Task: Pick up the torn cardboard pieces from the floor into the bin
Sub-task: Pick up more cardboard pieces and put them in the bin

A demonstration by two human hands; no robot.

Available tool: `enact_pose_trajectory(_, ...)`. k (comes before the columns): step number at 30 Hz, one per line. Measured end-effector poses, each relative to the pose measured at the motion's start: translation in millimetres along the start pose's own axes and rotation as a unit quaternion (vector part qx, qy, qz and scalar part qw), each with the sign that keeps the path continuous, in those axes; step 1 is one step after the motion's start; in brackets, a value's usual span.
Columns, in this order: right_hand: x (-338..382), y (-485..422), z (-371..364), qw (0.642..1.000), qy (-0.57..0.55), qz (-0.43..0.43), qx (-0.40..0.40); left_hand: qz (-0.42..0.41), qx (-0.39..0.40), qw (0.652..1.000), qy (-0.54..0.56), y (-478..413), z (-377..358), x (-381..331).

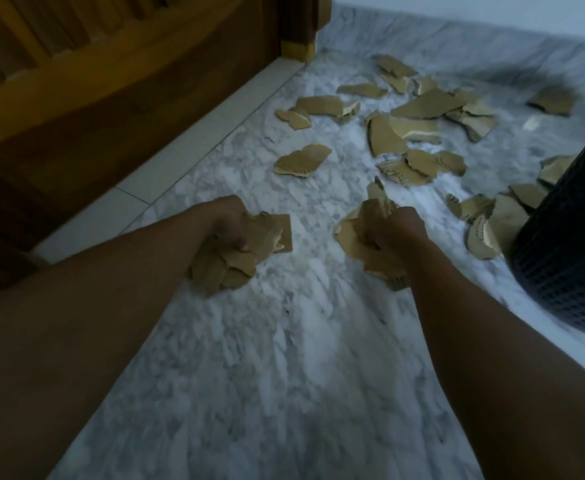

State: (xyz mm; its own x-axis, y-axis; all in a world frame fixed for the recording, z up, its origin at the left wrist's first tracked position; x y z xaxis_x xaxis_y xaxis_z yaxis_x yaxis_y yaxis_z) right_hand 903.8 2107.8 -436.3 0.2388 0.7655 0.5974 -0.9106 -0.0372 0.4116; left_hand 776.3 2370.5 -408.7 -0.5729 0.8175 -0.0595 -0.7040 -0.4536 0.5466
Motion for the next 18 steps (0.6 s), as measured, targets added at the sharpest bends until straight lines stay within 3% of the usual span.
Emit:
enact_pose_trajectory(4,-2.1,29.5,-3.9,0.999,-0.011,0.029,-0.01,-0.006,-0.024,1.0,0.001,15.4,-2.9,-9.5)
enact_pose_trajectory(12,-31.3,124.0,-6.4,0.996,0.019,0.069,0.051,0.039,-0.177,0.978,0.105,84.2,-36.6,-24.1)
enact_pose_trajectory(15,-33.4,151.1,20.5,0.993,-0.017,0.112,0.017,0.07,-0.204,0.956,0.2,110.4,-33.4,-40.6)
enact_pose_trajectory(18,-4.3,169.0,84.2,0.975,-0.135,0.17,-0.039,0.045,-0.265,0.909,0.319,131.6,3.5,-73.9)
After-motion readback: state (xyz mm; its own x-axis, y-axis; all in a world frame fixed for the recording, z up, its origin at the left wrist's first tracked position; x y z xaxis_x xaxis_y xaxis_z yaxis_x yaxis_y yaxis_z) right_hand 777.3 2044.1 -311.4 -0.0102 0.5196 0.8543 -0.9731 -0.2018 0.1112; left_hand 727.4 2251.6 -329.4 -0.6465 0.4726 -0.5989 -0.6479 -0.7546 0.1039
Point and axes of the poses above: each hand's wrist, its own y-axis away from the middle knuckle, its own z-axis out of the back of the hand, x = y × z, the point moved 2 cm from there along -y, towards the middle knuckle, and after that the axes turned 1 degree about z, right-handed, at the moved point
